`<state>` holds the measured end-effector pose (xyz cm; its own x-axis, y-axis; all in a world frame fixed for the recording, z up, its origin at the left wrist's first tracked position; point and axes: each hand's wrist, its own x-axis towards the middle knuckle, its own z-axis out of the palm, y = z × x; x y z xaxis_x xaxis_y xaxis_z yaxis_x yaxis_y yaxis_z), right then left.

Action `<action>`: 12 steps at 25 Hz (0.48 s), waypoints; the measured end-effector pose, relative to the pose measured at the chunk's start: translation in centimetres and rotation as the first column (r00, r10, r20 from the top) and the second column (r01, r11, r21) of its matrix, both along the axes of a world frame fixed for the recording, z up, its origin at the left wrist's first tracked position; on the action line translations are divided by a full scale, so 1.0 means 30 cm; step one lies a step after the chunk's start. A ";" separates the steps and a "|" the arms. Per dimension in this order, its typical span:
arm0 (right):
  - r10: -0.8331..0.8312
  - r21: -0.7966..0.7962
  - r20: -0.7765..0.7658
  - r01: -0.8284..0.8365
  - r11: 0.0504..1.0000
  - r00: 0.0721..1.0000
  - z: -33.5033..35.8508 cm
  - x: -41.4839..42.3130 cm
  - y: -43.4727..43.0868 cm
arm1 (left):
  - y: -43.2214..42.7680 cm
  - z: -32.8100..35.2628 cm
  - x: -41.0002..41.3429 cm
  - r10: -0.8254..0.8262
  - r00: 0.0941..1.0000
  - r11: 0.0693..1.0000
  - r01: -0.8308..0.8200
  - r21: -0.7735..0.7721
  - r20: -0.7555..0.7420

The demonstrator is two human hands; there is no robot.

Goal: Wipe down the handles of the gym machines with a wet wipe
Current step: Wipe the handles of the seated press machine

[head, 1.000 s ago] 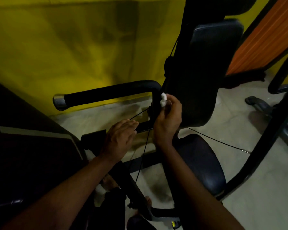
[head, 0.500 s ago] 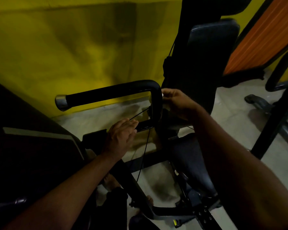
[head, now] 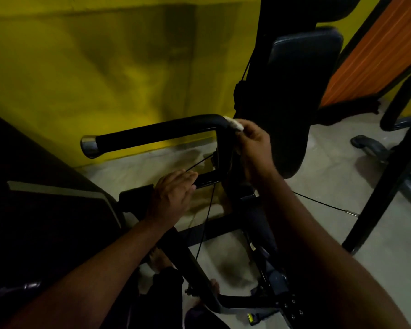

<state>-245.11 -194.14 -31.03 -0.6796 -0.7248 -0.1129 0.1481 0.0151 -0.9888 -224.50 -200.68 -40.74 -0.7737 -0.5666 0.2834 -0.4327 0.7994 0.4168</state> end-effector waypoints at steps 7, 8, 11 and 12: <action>-0.332 -0.166 -0.591 0.291 0.942 0.735 -0.118 0.110 0.033 | -0.002 0.004 -0.013 0.006 1.000 1.000 -0.006 -0.011 -0.018; -0.317 -0.137 -0.642 0.302 0.943 0.698 -0.124 0.114 0.037 | -0.010 0.002 -0.015 0.006 1.000 1.000 -0.006 -0.020 -0.027; -0.309 -0.126 -0.665 0.305 0.944 0.680 -0.102 0.141 0.026 | -0.003 -0.011 -0.013 0.023 0.999 1.000 -0.024 -0.006 -0.039; -0.304 -0.139 -0.695 0.293 0.946 0.651 -0.087 0.138 0.011 | 0.003 -0.009 -0.013 0.026 0.999 1.000 -0.026 -0.013 -0.040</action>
<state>-240.95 -193.80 -33.64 -0.7340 -0.4662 0.4938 -0.5914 0.0812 -0.8023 -224.88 -200.59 -41.01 -0.7470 -0.5823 0.3210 -0.4367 0.7937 0.4235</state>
